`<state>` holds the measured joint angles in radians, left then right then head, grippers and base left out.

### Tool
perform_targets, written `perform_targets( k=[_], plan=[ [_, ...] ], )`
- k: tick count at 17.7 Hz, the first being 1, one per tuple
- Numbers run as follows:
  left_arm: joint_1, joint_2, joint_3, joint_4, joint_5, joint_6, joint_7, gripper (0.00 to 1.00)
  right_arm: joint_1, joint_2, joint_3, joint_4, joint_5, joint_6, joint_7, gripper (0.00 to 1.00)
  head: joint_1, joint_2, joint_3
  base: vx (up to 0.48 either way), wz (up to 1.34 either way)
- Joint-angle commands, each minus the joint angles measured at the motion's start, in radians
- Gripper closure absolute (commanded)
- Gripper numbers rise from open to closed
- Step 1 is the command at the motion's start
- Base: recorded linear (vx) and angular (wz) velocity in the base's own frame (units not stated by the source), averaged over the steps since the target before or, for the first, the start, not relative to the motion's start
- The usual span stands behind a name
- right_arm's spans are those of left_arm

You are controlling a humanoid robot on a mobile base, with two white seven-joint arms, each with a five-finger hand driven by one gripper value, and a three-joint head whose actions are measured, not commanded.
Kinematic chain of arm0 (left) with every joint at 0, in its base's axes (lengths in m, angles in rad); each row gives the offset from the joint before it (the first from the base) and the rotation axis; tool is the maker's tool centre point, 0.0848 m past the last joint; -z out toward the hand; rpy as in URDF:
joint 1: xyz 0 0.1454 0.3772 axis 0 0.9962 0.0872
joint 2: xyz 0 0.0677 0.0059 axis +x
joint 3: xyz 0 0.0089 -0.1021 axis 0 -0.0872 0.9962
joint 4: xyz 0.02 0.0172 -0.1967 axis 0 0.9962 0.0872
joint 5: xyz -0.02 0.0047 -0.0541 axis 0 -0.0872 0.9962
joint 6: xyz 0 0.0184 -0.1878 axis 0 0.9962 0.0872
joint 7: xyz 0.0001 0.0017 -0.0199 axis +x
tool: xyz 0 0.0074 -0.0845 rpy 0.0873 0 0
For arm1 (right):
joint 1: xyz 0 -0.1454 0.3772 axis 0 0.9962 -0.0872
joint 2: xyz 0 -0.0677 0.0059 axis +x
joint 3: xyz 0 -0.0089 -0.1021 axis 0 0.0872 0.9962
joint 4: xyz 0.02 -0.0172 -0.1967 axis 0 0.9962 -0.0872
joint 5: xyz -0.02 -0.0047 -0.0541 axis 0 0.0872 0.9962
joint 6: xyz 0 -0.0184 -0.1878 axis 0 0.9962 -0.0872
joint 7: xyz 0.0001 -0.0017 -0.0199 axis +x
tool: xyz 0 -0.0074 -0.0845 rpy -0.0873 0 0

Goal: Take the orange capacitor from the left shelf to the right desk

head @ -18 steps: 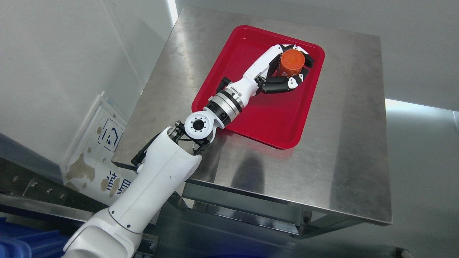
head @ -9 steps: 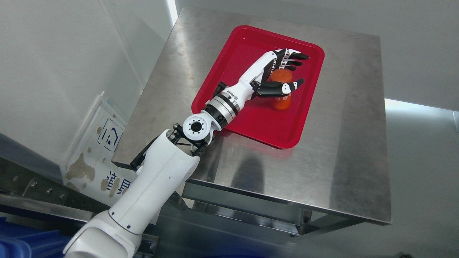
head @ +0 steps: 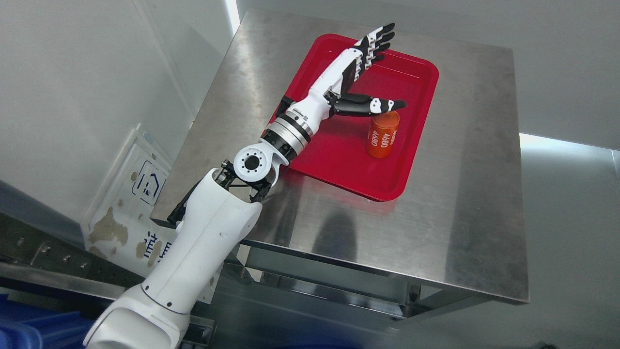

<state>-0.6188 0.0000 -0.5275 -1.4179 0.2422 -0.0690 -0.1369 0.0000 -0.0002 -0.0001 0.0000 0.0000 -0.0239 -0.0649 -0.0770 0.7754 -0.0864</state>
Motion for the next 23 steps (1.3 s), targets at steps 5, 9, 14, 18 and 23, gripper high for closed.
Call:
perform_targets(
  k=[5, 9, 14, 18, 23],
  plan=[
    [0.261, 0.018, 0.368, -0.206, 0.0, -0.051, 0.002, 0.0, 0.022, -0.017, -0.012, -0.017, 0.006, 0.001, 0.0, 0.0, 0.0, 0.0, 0.0, 0.0, 0.0],
    [0.389, 0.018, 0.423, -0.305, -0.001, -0.058, 0.007, 0.0, 0.022, -0.017, -0.012, -0.017, 0.006, -0.001, 0.0, 0.0, 0.0, 0.0, 0.0, 0.0, 0.0],
    [0.462, 0.018, 0.408, -0.306, -0.007, -0.044, 0.06, 0.0, 0.022, -0.017, -0.012, -0.017, 0.006, 0.001, 0.0, 0.0, 0.0, 0.0, 0.0, 0.0, 0.0],
    [0.559, 0.018, 0.409, -0.306, -0.007, -0.123, 0.056, 0.0, 0.022, -0.017, -0.012, -0.017, 0.006, 0.001, 0.0, 0.0, 0.0, 0.0, 0.0, 0.0, 0.0],
    [0.565, 0.018, 0.409, -0.305, -0.007, -0.13, 0.054, 0.0, 0.022, -0.017, -0.012, -0.017, 0.006, 0.001, 0.0, 0.0, 0.0, 0.0, 0.0, 0.0, 0.0]
  ],
)
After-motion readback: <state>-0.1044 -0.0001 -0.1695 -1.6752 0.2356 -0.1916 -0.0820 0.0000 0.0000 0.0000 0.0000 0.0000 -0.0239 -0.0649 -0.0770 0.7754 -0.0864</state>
